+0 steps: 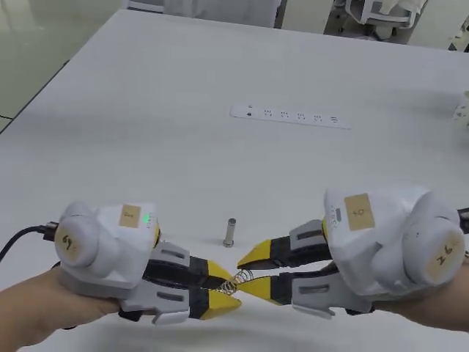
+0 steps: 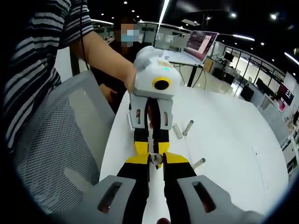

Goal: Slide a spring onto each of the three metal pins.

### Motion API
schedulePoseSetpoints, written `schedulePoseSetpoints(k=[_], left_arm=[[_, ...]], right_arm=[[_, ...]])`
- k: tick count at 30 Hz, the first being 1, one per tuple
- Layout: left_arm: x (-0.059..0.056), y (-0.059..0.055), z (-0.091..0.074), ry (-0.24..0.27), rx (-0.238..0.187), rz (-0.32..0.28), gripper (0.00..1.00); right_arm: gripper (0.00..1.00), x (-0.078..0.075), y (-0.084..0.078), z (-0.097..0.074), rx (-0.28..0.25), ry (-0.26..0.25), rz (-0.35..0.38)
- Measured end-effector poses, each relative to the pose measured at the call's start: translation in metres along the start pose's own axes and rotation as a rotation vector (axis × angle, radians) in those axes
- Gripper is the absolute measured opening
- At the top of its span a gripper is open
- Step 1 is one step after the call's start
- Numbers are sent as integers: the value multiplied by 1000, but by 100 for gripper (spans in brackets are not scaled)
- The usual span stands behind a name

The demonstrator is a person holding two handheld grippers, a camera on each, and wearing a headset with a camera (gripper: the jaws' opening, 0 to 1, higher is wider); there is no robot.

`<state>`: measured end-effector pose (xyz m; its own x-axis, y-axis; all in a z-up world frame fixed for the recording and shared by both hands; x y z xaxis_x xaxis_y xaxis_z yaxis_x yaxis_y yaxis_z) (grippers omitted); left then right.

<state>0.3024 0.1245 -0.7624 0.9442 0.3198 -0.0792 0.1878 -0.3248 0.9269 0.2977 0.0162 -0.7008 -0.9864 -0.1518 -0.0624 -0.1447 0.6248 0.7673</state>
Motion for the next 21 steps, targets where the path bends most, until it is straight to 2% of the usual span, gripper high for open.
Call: schedulePoseSetpoints(k=[11, 21], left_arm=[[-3, 1, 7, 4, 8, 9, 3], [-2, 2, 5, 14, 2, -24, 3]], right_arm=[[7, 2, 8, 11, -10, -22, -51], [7, 2, 8, 8, -18, -38, -67]])
Point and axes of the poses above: the centre of the closed fingertips' face, and the gripper's own axes: z roughly forward along the fingers, x roughly to its left, y roughly out of its top, the point moved 8 cm from there along -z, roughly backward along the fingers, and after that the axes turned 9 degrees about y, right-handed, at the moved point
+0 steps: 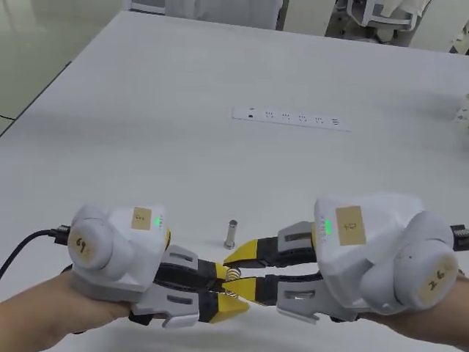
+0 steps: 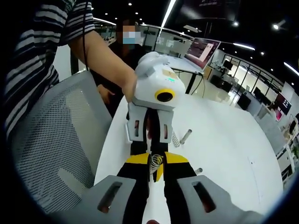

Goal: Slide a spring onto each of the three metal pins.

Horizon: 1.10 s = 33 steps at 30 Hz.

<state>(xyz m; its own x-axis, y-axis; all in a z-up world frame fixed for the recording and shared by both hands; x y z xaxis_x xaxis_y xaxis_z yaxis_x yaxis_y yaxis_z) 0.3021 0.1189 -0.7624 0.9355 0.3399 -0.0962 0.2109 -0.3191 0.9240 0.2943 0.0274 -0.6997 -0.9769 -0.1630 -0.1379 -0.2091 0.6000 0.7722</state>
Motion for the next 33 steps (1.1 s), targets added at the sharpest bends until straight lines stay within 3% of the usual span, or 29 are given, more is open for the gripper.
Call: schedulePoseSetpoints(k=[21, 33], left_arm=[[1, -2, -5, 13, 14, -72, 6], [5, -7, -15, 63, 16, -126, 12]], right_arm=[[7, 1, 4, 1, 16, -1, -48], [7, 2, 5, 3, 53, -8, -114]])
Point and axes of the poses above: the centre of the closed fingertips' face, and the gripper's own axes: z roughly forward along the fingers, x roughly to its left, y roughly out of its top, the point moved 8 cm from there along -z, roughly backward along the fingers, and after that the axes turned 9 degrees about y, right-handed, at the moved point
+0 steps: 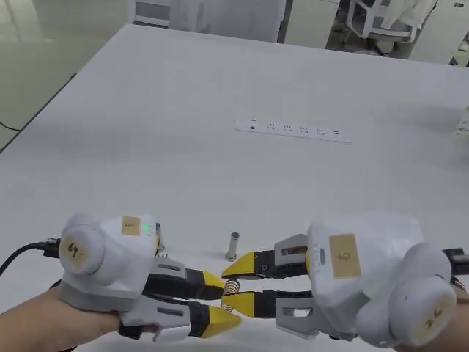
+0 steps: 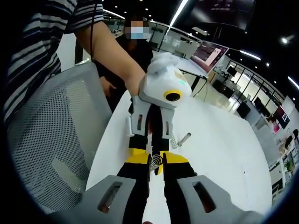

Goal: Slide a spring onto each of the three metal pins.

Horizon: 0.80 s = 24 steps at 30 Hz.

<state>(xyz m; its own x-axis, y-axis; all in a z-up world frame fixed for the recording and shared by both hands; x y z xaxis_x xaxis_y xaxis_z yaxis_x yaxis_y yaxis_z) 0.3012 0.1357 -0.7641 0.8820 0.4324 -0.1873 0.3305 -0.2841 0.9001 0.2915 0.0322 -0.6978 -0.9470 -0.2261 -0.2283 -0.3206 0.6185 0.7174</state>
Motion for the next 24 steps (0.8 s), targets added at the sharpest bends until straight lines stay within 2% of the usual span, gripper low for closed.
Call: schedulePoseSetpoints(k=[10, 16, 19, 21, 24], left_arm=[[6, -8, -17, 57, 0, -37, 14], [10, -13, -33, 104, -17, -67, 17], [16, -17, -41, 173, -18, -92, 21], [19, -19, -46, 195, -35, -89, 25], [22, -22, -53, 221, -35, -106, 27]], right_arm=[[7, -1, -2, 2, 38, -13, -48], [7, -3, -5, 2, 56, -22, -63], [7, -4, -6, 3, 59, -25, -62], [7, -5, -7, 3, 64, -28, -63], [7, -6, -6, 3, 56, -35, -59]])
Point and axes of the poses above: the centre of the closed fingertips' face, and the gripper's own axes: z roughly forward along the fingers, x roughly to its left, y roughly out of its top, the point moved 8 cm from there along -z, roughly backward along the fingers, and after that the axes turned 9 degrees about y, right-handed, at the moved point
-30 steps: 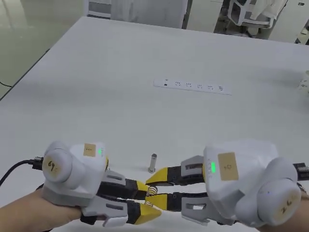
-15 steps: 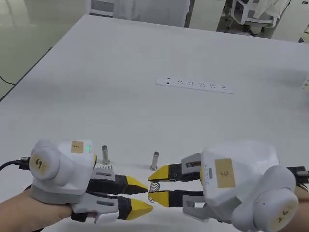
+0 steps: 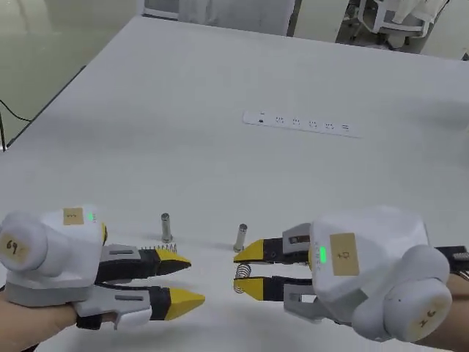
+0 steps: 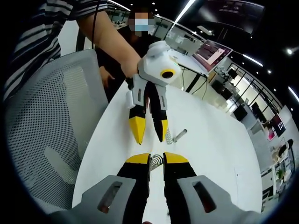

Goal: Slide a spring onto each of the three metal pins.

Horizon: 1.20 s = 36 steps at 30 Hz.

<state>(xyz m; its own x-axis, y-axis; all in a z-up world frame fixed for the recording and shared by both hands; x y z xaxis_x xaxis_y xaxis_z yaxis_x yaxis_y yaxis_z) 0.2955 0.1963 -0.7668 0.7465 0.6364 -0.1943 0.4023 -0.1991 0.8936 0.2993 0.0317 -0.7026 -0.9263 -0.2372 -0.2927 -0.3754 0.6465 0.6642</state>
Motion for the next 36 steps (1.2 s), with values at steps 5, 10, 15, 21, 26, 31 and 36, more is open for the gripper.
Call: schedulePoseSetpoints(k=[5, 10, 15, 21, 26, 31, 36], left_arm=[[5, -3, -10, 43, -9, -17, 33], [9, -4, -16, 72, -17, -29, 38], [13, -3, -22, 90, -38, -29, 45], [14, -2, -28, 95, -105, -37, 56], [21, -9, -35, 122, -93, -57, 63], [25, -12, -38, 145, -98, -79, 76], [27, -14, -40, 162, -96, -88, 88]], right_arm=[[7, -3, -2, 1, 2, -14, 4], [7, -5, -2, 2, -4, -25, 14], [7, -8, -2, 2, -12, -34, 26], [7, -14, -6, 0, -29, -52, 74], [8, -16, -8, 0, -23, -64, 84], [8, -17, -9, 1, -19, -66, 91], [8, -18, -9, 2, -17, -65, 91]])
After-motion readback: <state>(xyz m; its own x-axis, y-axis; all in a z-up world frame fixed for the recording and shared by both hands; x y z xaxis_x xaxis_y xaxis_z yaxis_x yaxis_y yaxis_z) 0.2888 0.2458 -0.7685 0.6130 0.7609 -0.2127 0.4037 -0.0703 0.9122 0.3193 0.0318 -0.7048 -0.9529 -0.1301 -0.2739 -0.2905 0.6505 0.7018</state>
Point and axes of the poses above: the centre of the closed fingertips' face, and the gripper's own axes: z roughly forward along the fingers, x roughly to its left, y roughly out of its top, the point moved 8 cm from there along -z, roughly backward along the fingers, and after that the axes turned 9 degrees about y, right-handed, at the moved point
